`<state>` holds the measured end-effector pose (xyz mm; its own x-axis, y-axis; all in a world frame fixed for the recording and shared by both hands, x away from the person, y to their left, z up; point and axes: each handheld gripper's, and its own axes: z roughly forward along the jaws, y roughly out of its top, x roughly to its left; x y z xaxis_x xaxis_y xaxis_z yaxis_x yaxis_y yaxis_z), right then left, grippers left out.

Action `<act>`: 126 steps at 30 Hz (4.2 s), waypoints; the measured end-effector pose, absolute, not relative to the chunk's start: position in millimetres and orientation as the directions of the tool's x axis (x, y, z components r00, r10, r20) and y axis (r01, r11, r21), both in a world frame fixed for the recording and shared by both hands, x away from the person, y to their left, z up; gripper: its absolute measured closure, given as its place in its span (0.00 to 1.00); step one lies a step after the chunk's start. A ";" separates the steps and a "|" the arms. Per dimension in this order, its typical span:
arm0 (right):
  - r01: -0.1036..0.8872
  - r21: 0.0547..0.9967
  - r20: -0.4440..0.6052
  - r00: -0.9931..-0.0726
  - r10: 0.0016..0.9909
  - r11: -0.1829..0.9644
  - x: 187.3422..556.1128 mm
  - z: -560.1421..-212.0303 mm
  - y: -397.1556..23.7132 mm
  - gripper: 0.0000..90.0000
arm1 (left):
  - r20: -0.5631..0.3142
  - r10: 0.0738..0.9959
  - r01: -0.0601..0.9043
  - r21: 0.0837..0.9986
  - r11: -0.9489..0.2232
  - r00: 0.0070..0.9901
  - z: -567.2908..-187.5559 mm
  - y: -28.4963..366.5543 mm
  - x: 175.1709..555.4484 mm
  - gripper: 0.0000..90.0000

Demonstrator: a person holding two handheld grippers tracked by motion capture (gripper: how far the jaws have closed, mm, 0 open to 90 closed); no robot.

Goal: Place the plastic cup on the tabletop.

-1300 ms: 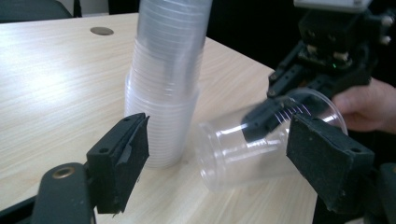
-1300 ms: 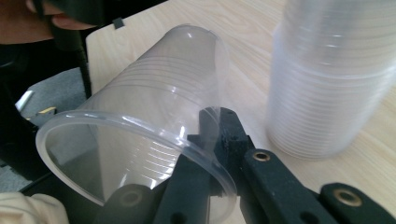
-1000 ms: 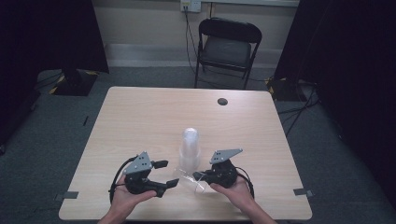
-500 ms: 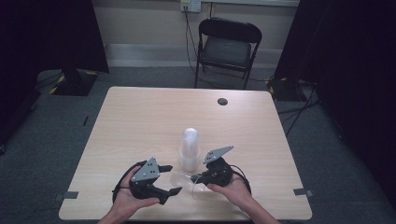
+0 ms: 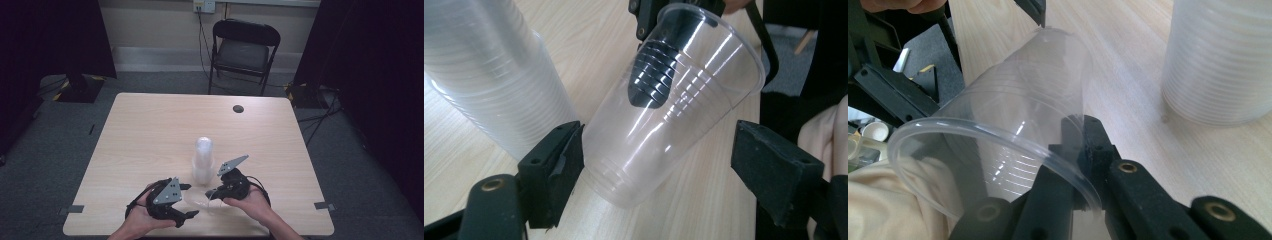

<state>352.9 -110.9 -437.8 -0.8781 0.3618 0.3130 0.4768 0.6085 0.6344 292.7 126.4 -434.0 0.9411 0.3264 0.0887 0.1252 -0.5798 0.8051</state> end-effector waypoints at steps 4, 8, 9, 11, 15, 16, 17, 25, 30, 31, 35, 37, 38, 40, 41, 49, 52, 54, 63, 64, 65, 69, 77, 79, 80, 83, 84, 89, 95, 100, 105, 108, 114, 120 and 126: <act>0.483 0.618 0.318 -0.875 0.364 0.621 353.6 -438.5 -108.7 1.00 | 0.145 0.296 0.076 0.779 -0.623 0.944 -436.9 120.9 290.3 0.22; 0.496 0.599 0.329 -0.868 0.372 0.628 355.7 -438.5 -106.6 1.00 | 0.190 0.288 0.046 0.757 -0.652 0.939 -439.5 115.8 287.8 0.22; 0.502 0.594 0.335 -0.865 0.374 0.628 356.4 -438.2 -106.4 1.00 | 0.210 0.267 0.025 0.740 -0.672 0.941 -438.5 115.8 287.7 0.24; 0.512 0.584 0.345 -0.859 0.379 0.629 357.5 -437.0 -105.2 1.00 | 0.225 0.276 0.021 0.739 -0.673 0.934 -439.0 114.4 286.8 0.26; 0.520 0.573 0.353 -0.854 0.383 0.633 358.1 -436.9 -103.6 1.00 | 0.234 0.280 0.014 0.744 -0.668 0.931 -440.4 110.0 286.3 0.29; 0.524 0.570 0.359 -0.851 0.382 0.633 358.5 -437.0 -103.0 1.00 | 0.245 0.266 0.002 0.730 -0.683 0.932 -439.9 108.7 286.4 0.29; 0.528 0.560 0.362 -0.849 0.385 0.638 358.8 -436.4 -101.1 1.00 | 0.261 0.264 -0.007 0.723 -0.691 0.929 -440.2 106.5 285.4 0.30; 0.542 0.532 0.380 -0.840 0.388 0.651 361.1 -433.8 -92.3 1.00 | 0.329 0.227 -0.062 0.677 -0.733 0.917 -439.1 92.5 285.4 0.25; 0.582 0.506 0.414 -0.811 0.414 0.636 363.5 -434.1 -89.9 1.00 | 0.340 0.232 -0.064 0.673 -0.737 0.911 -439.6 92.2 286.8 0.24; 0.582 0.506 0.414 -0.811 0.414 0.636 363.5 -434.1 -89.9 1.00 | 0.333 0.238 -0.056 0.677 -0.734 0.912 -440.4 91.5 286.5 0.24; 0.595 0.493 0.413 -0.802 0.431 0.635 364.2 -434.7 -87.9 1.00 | 0.345 0.241 -0.061 0.675 -0.736 0.907 -441.6 88.7 286.1 0.23; 0.603 0.488 0.420 -0.796 0.435 0.632 364.6 -435.0 -87.1 1.00 | 0.343 0.242 -0.060 0.676 -0.734 0.908 -439.1 88.3 286.3 0.23; 0.606 0.486 0.423 -0.794 0.437 0.629 364.4 -435.0 -86.6 1.00 | 0.330 0.259 -0.048 0.694 -0.718 0.908 -439.6 87.2 285.5 0.23; 0.605 0.487 0.422 -0.794 0.437 0.630 364.0 -435.3 -84.9 1.00 | 0.335 0.254 -0.057 0.697 -0.714 0.907 -438.4 86.0 284.5 0.23; 0.610 0.481 0.428 -0.790 0.439 0.629 363.6 -435.2 -83.3 1.00 | 0.340 0.245 -0.063 0.688 -0.723 0.908 -438.2 85.6 283.9 0.24; 0.617 0.476 0.429 -0.785 0.448 0.626 363.2 -435.9 -82.7 0.98 | 0.360 0.227 -0.088 0.680 -0.728 0.905 -439.2 84.8 282.4 0.30; 0.621 0.488 0.415 -0.783 0.463 0.613 363.5 -435.7 -84.7 0.96 | 0.354 0.245 -0.078 0.694 -0.716 0.902 -440.6 84.9 283.0 0.32; 0.627 0.491 0.422 -0.779 0.465 0.605 364.0 -436.1 -85.4 0.95 | 0.329 0.269 -0.052 0.716 -0.697 0.905 -442.1 85.3 284.3 0.32; 0.613 0.517 0.396 -0.790 0.468 0.597 362.5 -435.1 -84.6 0.81 | 0.285 0.320 -0.004 0.752 -0.659 0.903 -443.8 95.1 287.3 0.33; 0.611 0.526 0.392 -0.791 0.469 0.592 362.2 -434.3 -85.0 0.81 | 0.279 0.326 -0.001 0.761 -0.649 0.903 -444.7 96.1 287.7 0.33; 0.612 0.531 0.392 -0.790 0.471 0.585 361.9 -433.5 -85.5 0.81 | 0.274 0.331 0.004 0.765 -0.644 0.903 -445.2 96.9 288.2 0.33; 0.599 0.563 0.373 -0.799 0.472 0.570 360.7 -431.3 -87.7 0.80 | 0.236 0.361 0.042 0.785 -0.619 0.902 -444.1 101.2 289.9 0.32; 0.549 0.641 0.322 -0.827 0.461 0.537 354.9 -428.0 -91.9 0.77 | 0.170 0.422 0.109 0.821 -0.560 0.890 -443.5 111.2 295.0 0.33; 0.539 0.658 0.314 -0.831 0.459 0.526 353.6 -427.6 -93.2 0.77 | 0.157 0.428 0.122 0.822 -0.556 0.890 -443.2 113.3 296.1 0.33; 0.535 0.668 0.314 -0.833 0.456 0.517 353.0 -427.2 -94.1 0.77 | 0.150 0.428 0.127 0.824 -0.553 0.892 -443.3 114.2 296.2 0.33; 0.519 0.696 0.303 -0.839 0.452 0.496 351.4 -425.1 -96.7 0.80 | 0.139 0.439 0.137 0.830 -0.541 0.888 -443.5 116.0 296.7 0.33; 0.507 0.714 0.294 -0.843 0.450 0.483 350.9 -423.8 -98.6 0.81 | 0.133 0.440 0.140 0.833 -0.536 0.888 -443.7 116.4 297.2 0.33; 0.500 0.738 0.293 -0.843 0.452 0.454 350.8 -422.1 -102.2 0.80 | 0.096 0.463 0.174 0.845 -0.506 0.881 -443.2 120.4 299.7 0.33; 0.476 0.774 0.271 -0.845 0.460 0.417 348.8 -418.9 -107.7 0.81 | 0.029 0.480 0.228 0.853 -0.469 0.877 -442.2 127.2 304.7 0.35; 0.466 0.792 0.261 -0.843 0.470 0.394 348.7 -416.9 -113.2 0.80 | -0.007 0.508 0.261 0.864 -0.430 0.861 -444.5 131.8 308.1 0.35; 0.461 0.799 0.254 -0.841 0.478 0.385 349.5 -416.6 -119.2 0.79 | -0.037 0.532 0.289 0.871 -0.398 0.846 -442.5 138.6 314.1 0.34; 0.472 0.795 0.264 -0.834 0.484 0.381 350.0 -418.0 -123.4 0.80 | -0.071 0.544 0.312 0.878 -0.363 0.836 -441.6 142.7 317.3 0.34; 0.480 0.799 0.260 -0.819 0.512 0.362 352.4 -422.6 -135.6 0.77 | -0.112 0.579 0.343 0.888 -0.307 0.808 -437.2 153.8 326.0 0.34; 0.505 0.782 0.250 -0.791 0.559 0.365 352.0 -430.2 -150.4 0.73 | -0.138 0.621 0.363 0.897 -0.251 0.771 -430.3 168.2 334.1 0.34; 0.513 0.779 0.236 -0.772 0.590 0.360 347.7 -433.4 -165.0 0.68 | -0.172 0.629 0.370 0.908 -0.198 0.758 -427.9 173.8 339.2 0.34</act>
